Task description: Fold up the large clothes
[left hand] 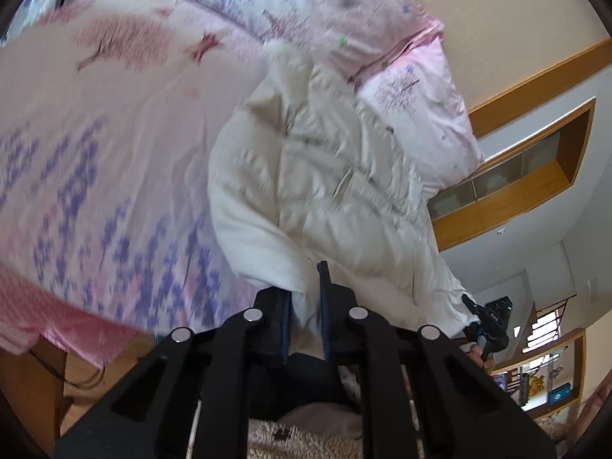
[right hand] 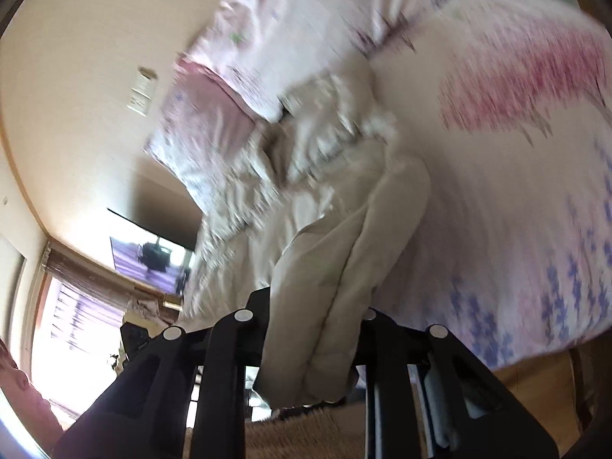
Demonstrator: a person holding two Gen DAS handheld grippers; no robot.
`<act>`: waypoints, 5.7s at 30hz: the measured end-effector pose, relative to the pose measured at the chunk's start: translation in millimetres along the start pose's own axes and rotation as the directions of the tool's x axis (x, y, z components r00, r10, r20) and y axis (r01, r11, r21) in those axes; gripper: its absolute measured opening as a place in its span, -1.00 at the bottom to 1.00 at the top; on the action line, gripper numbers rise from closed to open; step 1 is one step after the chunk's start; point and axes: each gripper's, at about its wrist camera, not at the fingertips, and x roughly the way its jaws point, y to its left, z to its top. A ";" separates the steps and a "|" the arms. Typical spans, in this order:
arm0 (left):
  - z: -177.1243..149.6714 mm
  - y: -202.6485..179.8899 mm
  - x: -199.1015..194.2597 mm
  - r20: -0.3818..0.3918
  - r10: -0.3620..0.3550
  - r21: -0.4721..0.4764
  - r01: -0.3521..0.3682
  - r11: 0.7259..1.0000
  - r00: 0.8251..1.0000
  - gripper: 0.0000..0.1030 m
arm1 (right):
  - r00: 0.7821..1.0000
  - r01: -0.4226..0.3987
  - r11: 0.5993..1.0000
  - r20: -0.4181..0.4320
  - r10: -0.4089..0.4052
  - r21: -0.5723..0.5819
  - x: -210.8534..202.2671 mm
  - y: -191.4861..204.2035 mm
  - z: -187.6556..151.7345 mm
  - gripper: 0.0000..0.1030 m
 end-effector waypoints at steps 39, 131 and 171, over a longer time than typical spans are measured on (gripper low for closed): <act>321.3 -56.6 191.5 0.130 0.320 0.046 -0.328 0.944 0.938 -0.79 | 0.880 0.406 0.854 0.114 -0.461 0.326 214.5 14.6 236.0 -0.62; 223.3 -83.3 182.2 0.084 0.523 0.300 -0.522 0.798 0.848 0.75 | 0.786 0.618 0.785 0.047 -0.616 -0.049 182.9 -5.8 132.8 -0.36; 168.4 15.8 139.4 0.096 0.081 -0.385 -0.038 0.922 0.992 0.46 | 0.958 0.111 0.850 0.172 -0.229 0.514 123.1 -69.1 80.8 0.32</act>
